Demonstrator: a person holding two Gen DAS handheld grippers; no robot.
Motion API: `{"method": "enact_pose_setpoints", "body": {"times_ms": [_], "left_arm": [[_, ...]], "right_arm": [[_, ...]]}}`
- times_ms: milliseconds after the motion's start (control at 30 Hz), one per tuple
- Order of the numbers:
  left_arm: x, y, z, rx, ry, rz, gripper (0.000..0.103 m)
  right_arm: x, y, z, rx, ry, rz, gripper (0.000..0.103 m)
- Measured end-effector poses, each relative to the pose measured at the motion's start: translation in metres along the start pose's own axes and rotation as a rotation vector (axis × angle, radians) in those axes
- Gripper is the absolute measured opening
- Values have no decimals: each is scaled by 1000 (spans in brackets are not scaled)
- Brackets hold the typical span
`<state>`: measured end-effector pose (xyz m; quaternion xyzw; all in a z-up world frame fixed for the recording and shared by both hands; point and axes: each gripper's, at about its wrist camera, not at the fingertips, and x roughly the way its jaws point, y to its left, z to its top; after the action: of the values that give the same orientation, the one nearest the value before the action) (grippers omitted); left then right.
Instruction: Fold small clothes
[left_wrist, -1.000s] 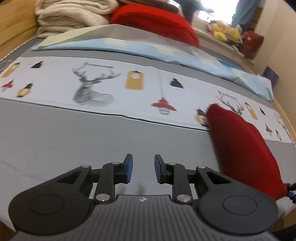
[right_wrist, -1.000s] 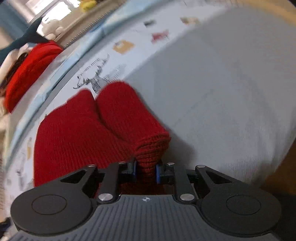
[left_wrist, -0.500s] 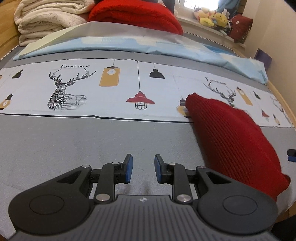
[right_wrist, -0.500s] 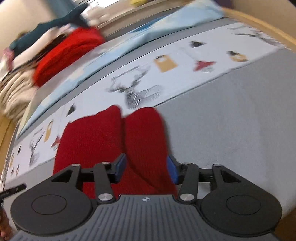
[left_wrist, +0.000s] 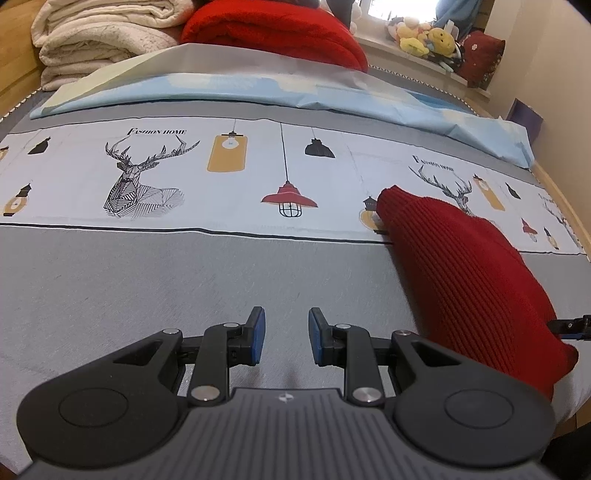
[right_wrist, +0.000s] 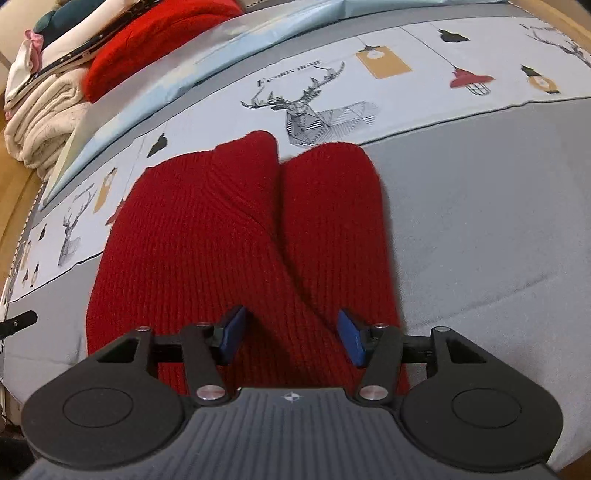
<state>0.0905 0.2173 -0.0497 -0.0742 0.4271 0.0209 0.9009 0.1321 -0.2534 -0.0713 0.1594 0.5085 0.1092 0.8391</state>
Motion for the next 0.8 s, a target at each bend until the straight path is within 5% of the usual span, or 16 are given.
{"method": "enact_pose_setpoints", "body": {"times_ms": [300,533,800], "left_arm": [[-4,-10,-8,27,8,-16,28],[-1,-21,-9,53,10,-39,29],[12,-32,-5,85,27,-31,30]], "right_arm": [[-21,-8,-17,-5,-13,-47,57],[-52,-21,-13,59,-142,-96,57],[-21,-37,-14,222,15,-37,61]]}}
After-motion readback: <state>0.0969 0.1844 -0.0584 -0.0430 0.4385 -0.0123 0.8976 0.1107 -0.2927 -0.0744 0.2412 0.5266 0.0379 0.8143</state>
